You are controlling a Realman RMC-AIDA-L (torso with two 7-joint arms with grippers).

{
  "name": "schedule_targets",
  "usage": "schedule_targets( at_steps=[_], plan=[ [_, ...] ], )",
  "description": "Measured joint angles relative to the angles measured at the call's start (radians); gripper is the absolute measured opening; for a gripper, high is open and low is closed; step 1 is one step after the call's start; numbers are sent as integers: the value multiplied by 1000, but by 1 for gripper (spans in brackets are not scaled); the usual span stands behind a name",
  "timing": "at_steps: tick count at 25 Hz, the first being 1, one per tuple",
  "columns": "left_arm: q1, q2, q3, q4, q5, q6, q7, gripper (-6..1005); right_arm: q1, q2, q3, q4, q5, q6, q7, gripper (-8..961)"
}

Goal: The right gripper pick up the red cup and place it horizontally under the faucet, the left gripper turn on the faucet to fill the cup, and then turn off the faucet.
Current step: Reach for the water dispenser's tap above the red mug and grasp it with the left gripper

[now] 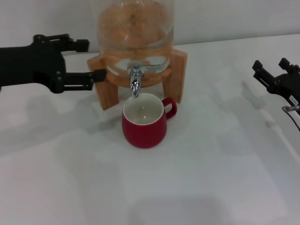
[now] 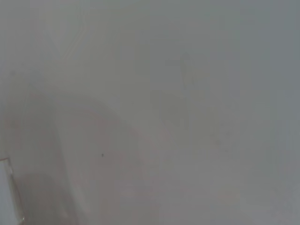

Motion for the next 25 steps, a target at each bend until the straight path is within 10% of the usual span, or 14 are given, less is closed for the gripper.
schedule_targets(
  at_steps=[25],
  plan=[
    [-142, 2, 16, -109, 44, -57, -105, 818, -24, -2, -22, 2, 3, -11, -25, 862]
  ],
)
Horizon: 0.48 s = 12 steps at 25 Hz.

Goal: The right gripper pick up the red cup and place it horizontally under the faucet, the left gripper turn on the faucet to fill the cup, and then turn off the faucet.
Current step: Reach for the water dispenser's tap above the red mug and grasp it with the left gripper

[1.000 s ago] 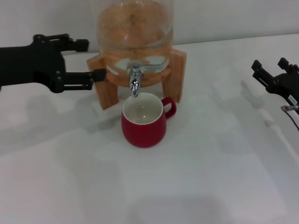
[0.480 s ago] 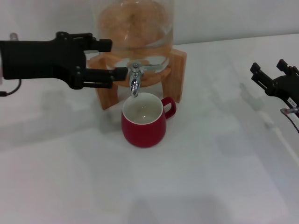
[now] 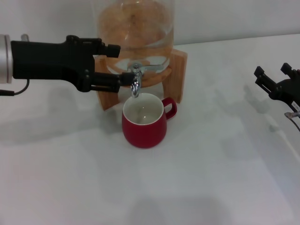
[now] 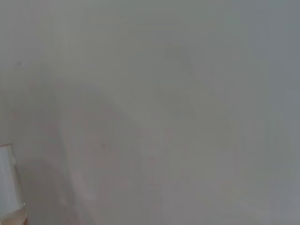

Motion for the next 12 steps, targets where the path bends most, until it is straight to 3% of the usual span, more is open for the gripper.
schedule_targets(
  at_steps=[12],
  plan=[
    [-66, 6, 0, -85, 64, 38, 35, 817, -17, 1, -10, -2, -1, -13, 3, 862]
  ],
)
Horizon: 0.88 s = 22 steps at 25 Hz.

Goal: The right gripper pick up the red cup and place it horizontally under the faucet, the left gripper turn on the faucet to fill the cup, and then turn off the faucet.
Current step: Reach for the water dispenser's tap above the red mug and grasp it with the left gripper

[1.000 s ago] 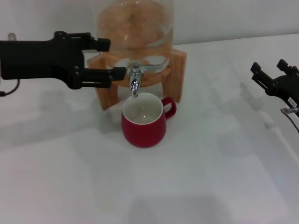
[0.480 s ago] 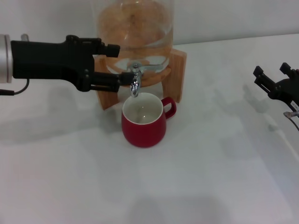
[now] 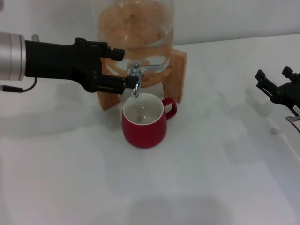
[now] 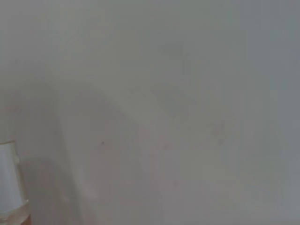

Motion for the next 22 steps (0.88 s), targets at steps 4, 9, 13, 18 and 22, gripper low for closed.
schedule_targets(
  at_steps=[4, 9, 13, 18, 22],
  plan=[
    [-18, -1, 0, -5, 2, 4, 7, 817, 0, 1, -2, 0, 3, -3, 4, 862],
    [-42, -1, 0, -11, 24, 21, 18, 817, 0, 1, -2, -13, 5, -3, 5, 862],
    [-57, -6, 0, -15, 39, 36, 42, 817, 0, 1, -2, -24, 6, -3, 7, 862],
    [-81, -11, 1, -24, 55, 51, 66, 817, 0, 1, -2, -33, 6, -3, 9, 862],
    [-102, -16, 2, -47, 79, 57, 94, 817, -1, 1, -2, -38, 6, -3, 18, 862]
  ],
)
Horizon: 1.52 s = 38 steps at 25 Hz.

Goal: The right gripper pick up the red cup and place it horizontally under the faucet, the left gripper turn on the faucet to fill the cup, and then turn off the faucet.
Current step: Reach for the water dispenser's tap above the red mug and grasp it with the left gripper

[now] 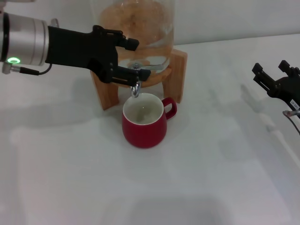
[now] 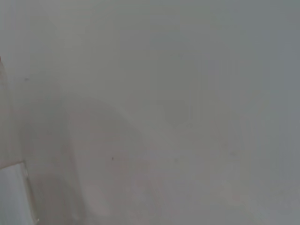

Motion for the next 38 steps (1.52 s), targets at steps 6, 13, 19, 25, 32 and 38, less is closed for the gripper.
schedule_targets(
  at_steps=[6, 13, 19, 25, 32, 38],
  plan=[
    [-33, -9, 0, -31, 41, 10, 31, 818, -1, 0, 0, -10, -1, 0, 1, 862],
    [-47, -16, 2, -33, 49, 16, 48, 818, -1, 0, 0, -11, -2, 0, 1, 862],
    [-51, -17, 44, -39, 55, 53, 64, 818, -1, 0, 0, -13, -1, 0, 1, 862],
    [-51, -21, 52, -40, 58, 71, 92, 817, -1, 0, 0, -14, -1, 0, 1, 862],
    [-51, -21, 63, -40, 60, 80, 109, 817, -1, 0, -4, -14, 0, 0, 1, 862],
    [-51, -22, 101, -40, 55, 108, 125, 817, -1, 0, -12, -18, 0, -1, 1, 861]
  ],
)
